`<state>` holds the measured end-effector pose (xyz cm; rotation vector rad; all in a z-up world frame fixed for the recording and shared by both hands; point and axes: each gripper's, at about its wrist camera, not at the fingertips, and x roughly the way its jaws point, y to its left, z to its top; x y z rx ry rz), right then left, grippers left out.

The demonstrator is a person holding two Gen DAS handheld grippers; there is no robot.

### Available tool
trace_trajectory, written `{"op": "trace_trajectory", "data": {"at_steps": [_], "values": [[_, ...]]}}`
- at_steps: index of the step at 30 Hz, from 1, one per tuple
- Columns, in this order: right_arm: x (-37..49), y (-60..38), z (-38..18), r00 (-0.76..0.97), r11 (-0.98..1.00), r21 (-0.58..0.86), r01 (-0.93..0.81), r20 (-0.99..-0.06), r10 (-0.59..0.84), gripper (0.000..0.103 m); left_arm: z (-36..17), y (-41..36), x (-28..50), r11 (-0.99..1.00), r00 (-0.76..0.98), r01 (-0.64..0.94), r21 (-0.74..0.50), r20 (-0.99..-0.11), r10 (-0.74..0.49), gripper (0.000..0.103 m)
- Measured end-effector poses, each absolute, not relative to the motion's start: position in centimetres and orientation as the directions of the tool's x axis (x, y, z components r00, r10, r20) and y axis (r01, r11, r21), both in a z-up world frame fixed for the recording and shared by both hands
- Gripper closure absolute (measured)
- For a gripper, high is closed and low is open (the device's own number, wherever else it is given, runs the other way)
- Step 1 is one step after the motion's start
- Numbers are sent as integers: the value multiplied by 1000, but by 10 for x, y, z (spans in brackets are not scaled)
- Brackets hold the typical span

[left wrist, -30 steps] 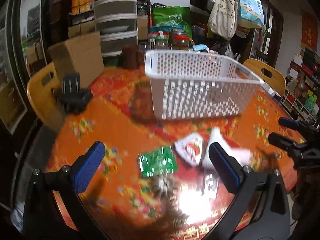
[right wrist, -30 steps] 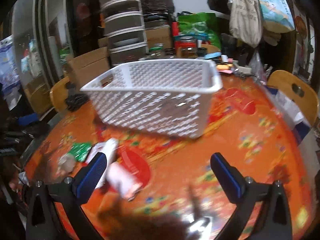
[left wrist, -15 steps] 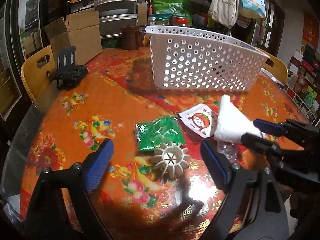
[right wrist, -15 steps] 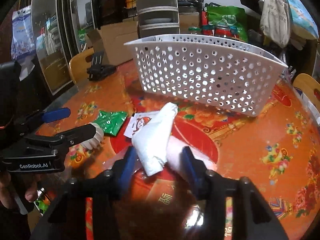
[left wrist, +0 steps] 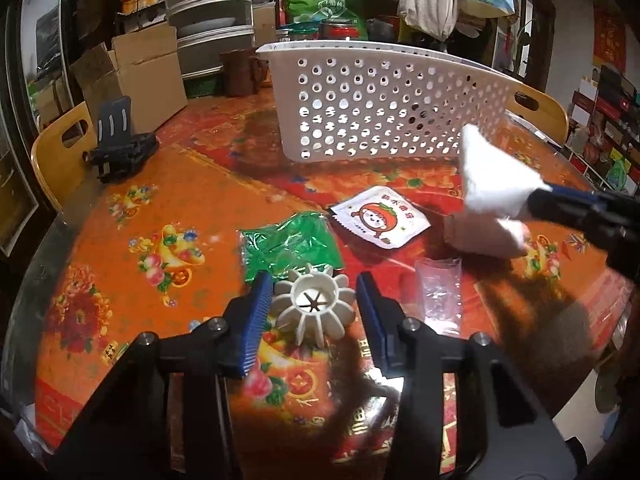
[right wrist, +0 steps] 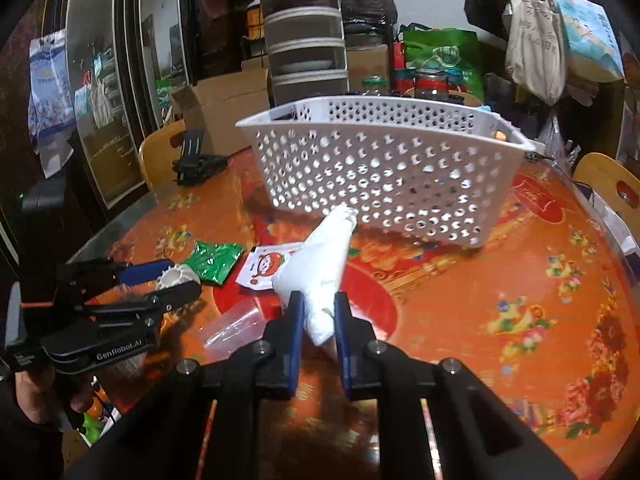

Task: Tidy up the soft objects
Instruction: 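Grasp the white rolled towel with the right gripper while the left grasps the white ridged ball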

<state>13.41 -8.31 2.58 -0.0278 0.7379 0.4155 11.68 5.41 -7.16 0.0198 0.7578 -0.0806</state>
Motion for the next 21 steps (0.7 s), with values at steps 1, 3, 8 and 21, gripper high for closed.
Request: {"op": "trace_trajectory", "data": {"at_steps": [1, 3, 8, 21], "values": [[133, -88, 28, 668, 919, 122, -374, -653, 358, 90, -70, 54, 116, 997, 727, 80, -13, -683, -68, 62], [133, -95, 33, 673, 920, 124, -373, -646, 360, 90, -65, 54, 113, 997, 733, 82, -10, -677, -67, 62], [132, -110, 41, 692, 924, 121, -363, -629, 354, 90, -54, 51, 109, 996, 748, 87, 0, -661, -65, 62], [131, -136, 66, 739, 943, 81, -323, -600, 305, 90, -19, 53, 112, 997, 778, 80, 23, -626, -48, 62]]}}
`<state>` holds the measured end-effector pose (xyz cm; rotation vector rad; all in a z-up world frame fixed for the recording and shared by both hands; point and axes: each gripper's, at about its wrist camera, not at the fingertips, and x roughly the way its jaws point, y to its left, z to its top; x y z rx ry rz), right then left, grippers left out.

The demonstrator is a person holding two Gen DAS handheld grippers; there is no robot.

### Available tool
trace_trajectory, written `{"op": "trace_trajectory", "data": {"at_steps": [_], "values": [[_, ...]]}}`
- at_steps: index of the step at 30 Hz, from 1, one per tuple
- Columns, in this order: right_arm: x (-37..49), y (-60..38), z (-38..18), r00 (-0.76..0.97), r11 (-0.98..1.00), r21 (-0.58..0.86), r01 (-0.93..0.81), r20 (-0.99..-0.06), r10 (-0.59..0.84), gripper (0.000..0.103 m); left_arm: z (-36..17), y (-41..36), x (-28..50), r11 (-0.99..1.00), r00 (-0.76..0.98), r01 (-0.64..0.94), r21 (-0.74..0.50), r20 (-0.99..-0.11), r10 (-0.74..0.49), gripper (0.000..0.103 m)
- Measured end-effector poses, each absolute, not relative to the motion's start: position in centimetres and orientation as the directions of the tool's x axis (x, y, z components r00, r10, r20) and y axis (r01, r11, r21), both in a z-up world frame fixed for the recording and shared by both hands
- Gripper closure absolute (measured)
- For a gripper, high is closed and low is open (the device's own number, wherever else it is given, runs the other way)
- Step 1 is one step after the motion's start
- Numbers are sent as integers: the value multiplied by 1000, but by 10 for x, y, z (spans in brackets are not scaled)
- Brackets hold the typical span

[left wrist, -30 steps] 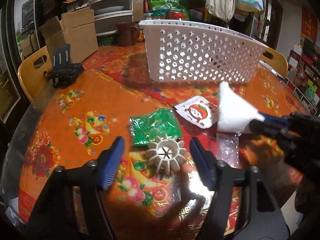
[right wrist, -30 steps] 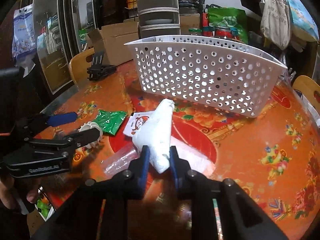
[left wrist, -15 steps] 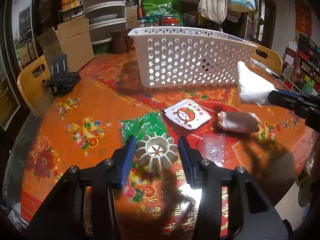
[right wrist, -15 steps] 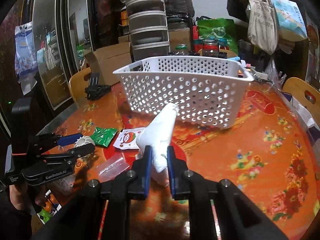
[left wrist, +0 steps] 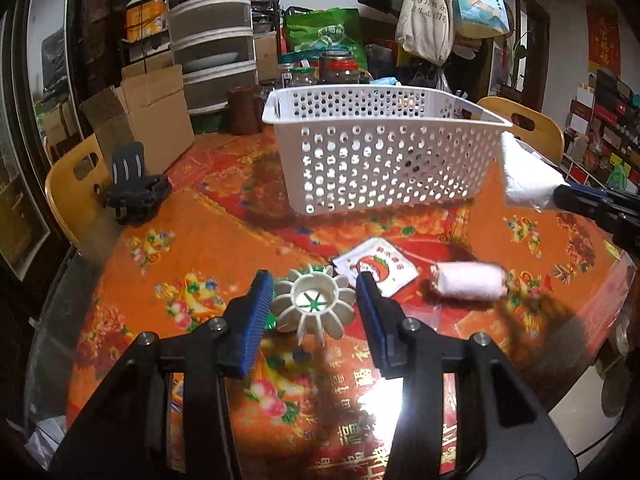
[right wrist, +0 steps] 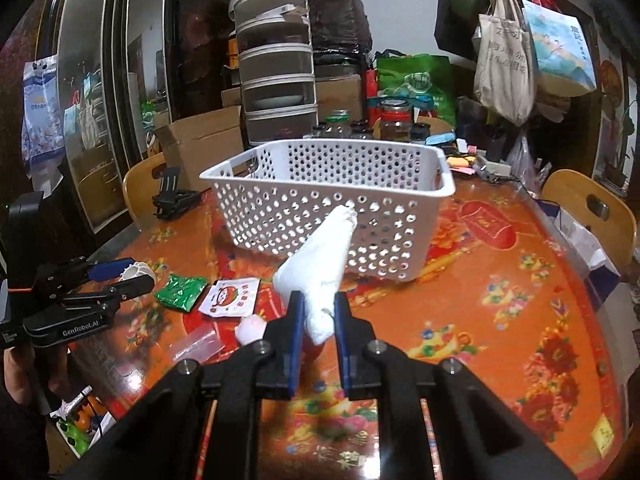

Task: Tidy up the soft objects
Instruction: 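Grasp the white rolled towel with the right gripper while the left grasps the white ridged ball, then carry the towel and ridged ball over the basket and open both grippers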

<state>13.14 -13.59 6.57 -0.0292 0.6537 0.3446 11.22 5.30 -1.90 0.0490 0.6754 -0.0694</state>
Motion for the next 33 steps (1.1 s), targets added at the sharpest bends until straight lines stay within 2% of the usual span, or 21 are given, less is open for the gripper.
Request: {"op": "trace_trajectory", "data": {"at_steps": [16, 33], "values": [[135, -151, 90, 769, 952, 68, -300, -574, 283, 90, 17, 51, 134, 995, 784, 96, 9, -617, -70, 62], [179, -149, 132, 788, 957, 4, -291, -567, 242, 90, 110, 48, 192, 991, 809, 128, -39, -574, -127, 62]]}}
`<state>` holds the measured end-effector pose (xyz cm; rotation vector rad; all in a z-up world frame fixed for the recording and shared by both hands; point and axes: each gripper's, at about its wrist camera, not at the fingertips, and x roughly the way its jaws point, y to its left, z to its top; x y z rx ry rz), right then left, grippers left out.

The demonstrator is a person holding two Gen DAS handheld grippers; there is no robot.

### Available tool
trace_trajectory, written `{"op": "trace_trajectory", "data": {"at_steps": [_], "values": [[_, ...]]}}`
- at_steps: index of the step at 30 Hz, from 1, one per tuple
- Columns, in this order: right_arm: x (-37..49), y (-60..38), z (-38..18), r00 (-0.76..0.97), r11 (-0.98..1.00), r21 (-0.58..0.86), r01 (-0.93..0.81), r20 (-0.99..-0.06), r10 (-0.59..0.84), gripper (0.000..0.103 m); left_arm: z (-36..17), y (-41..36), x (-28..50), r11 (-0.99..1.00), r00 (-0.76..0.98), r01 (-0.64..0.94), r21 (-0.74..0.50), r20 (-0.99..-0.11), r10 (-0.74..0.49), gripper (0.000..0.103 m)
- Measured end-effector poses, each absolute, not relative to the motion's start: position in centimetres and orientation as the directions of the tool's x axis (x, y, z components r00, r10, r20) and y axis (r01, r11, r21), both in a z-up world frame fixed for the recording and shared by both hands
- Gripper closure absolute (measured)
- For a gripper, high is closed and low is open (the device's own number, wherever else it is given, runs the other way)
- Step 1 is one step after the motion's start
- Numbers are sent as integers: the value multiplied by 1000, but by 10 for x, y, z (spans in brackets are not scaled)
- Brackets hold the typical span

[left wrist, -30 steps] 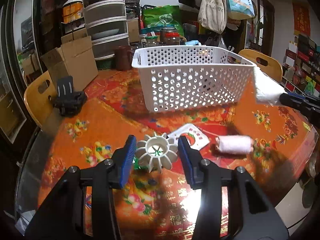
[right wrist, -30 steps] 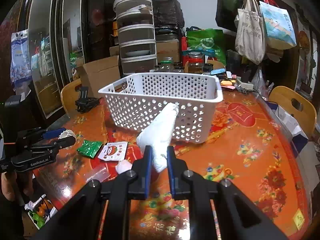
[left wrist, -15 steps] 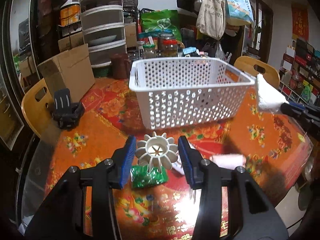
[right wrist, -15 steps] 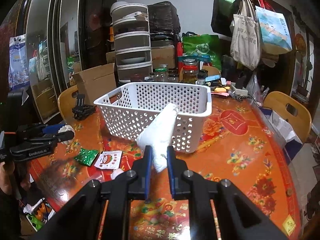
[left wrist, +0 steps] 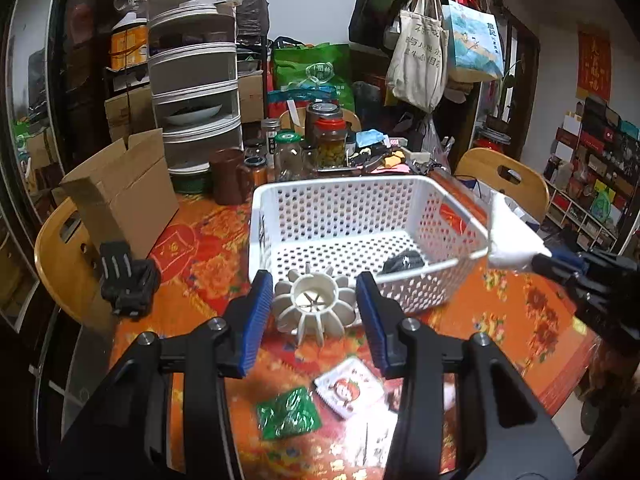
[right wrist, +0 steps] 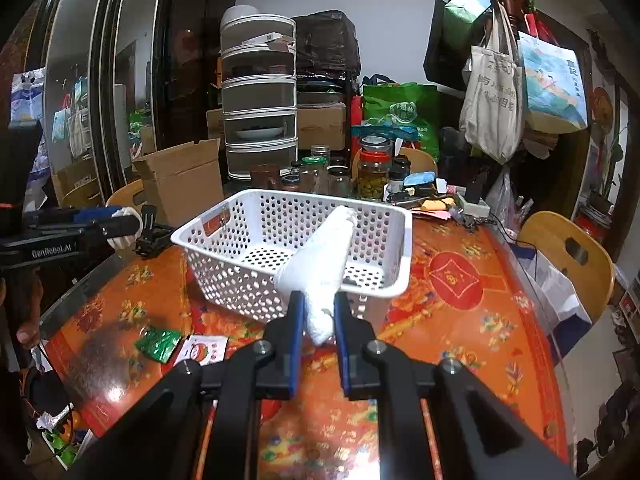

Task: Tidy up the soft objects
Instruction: 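Carry the towel and ridged ball over the basket and open both grippers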

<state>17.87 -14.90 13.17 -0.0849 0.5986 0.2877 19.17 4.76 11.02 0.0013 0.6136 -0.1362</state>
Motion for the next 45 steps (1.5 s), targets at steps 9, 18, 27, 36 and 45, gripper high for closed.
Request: {"op": "trace_trajectory", "data": {"at_steps": [9, 18, 27, 36, 45], "values": [[257, -149, 141, 726, 957, 36, -289, -643, 244, 90, 123, 30, 267, 992, 755, 117, -40, -646, -115, 62], [335, -132, 97, 614, 963, 0, -271, -770, 173, 90, 76, 17, 352, 996, 642, 80, -45, -762, -86, 62], [357, -112, 73, 559, 952, -12, -305, -812, 168, 90, 37, 9, 384, 998, 590, 66, -25, -805, -59, 62], [367, -103, 64, 545, 952, -35, -306, -826, 145, 90, 24, 13, 389, 997, 601, 64, -44, -796, -73, 62], [355, -119, 79, 594, 963, -16, -270, -790, 153, 31, 51, 21, 369, 994, 670, 87, -71, -734, -111, 20]]}}
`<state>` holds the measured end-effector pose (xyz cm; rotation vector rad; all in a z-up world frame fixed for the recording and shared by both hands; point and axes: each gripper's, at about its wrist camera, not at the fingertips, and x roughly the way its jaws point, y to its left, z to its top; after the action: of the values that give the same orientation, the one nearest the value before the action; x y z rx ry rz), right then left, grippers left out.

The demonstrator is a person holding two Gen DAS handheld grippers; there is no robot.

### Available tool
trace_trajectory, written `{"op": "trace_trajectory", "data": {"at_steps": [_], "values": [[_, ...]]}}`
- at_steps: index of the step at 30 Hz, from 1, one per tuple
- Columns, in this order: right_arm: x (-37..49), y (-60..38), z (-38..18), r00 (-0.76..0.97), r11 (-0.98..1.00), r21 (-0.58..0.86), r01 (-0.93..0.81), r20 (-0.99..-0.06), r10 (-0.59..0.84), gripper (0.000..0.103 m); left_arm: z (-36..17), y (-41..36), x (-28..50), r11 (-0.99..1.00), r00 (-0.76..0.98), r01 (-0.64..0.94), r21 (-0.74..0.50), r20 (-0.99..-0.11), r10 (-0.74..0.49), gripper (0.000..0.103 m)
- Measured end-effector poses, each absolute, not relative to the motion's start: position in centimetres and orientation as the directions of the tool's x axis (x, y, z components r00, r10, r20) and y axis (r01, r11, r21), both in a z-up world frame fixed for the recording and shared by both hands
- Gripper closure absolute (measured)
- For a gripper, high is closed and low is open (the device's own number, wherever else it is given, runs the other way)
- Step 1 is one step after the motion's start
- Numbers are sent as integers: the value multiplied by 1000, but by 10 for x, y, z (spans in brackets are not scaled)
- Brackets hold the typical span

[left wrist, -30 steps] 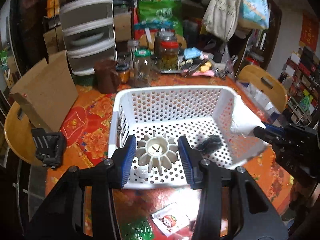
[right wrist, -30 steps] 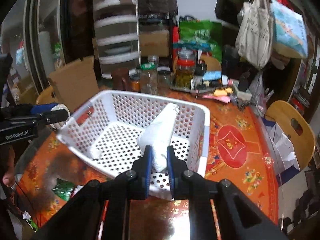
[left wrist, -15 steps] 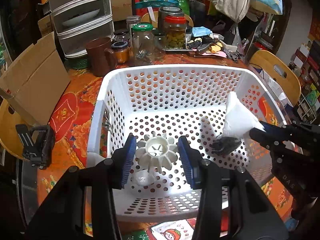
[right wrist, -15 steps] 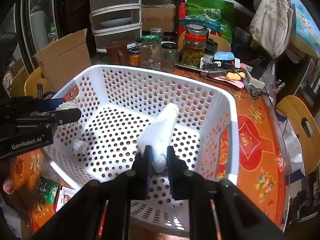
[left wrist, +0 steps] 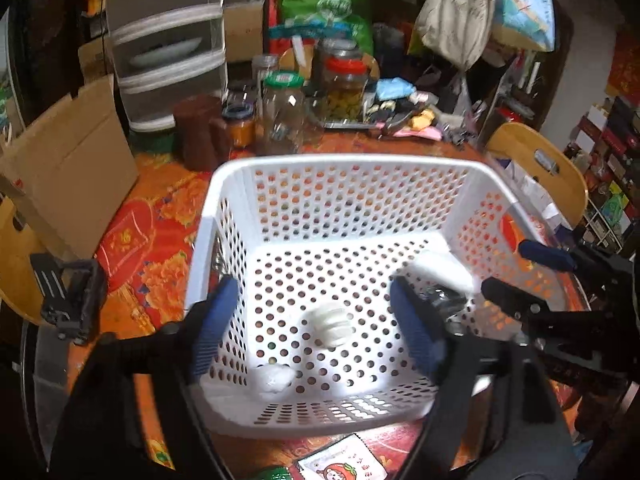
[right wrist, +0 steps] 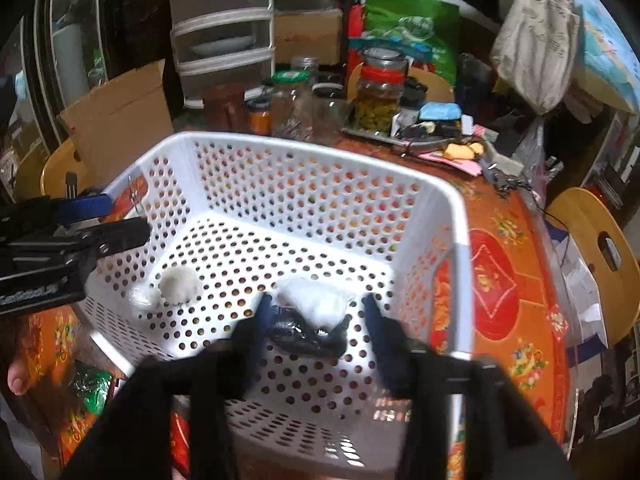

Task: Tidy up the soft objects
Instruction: 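Carry the towel and ridged ball over the basket and open both grippers, then withdraw from the basket and grasp the pink-and-white rolled cloth with the right gripper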

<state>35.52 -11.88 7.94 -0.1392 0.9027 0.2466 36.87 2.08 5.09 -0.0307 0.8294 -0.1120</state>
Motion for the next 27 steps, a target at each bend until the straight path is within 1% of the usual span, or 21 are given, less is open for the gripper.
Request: {"op": "trace_trajectory", "data": {"at_steps": [1, 3, 4, 6, 8, 14, 18, 22, 27], "values": [[353, -121, 83, 600, 964, -14, -265, -785, 154, 29, 57, 20, 364, 995, 680, 84, -49, -727, -93, 15], [344, -127, 92, 617, 964, -4, -265, -769, 166, 22, 66, 21, 353, 997, 697, 73, -6, -715, -55, 9], [341, -130, 96, 624, 964, 0, -265, -762, 171, 19, 71, 22, 346, 997, 704, 73, 10, -709, -45, 8], [327, -139, 106, 655, 970, -11, -245, -740, 157, 8, 81, 30, 329, 998, 717, 64, 22, -697, -31, 6], [317, -146, 111, 666, 970, -8, -243, -729, 161, 3, 88, 42, 311, 998, 727, 57, 15, -686, -31, 4], [284, -167, 117, 681, 976, 5, -219, -716, 157, 0, 95, 79, 266, 999, 732, 24, 25, -681, 0, 3], [251, -172, 116, 692, 975, 4, -223, -704, 161, 0, 89, 93, 228, 999, 738, 24, 38, -674, 8, 3], [222, -167, 105, 686, 970, 17, -242, -704, 183, 0, 64, 100, 192, 1000, 726, 24, 4, -687, -15, 3], [180, -156, 72, 672, 962, 62, -266, -704, 231, 0, 10, 98, 166, 1000, 691, 11, -29, -722, -28, 3]]}}
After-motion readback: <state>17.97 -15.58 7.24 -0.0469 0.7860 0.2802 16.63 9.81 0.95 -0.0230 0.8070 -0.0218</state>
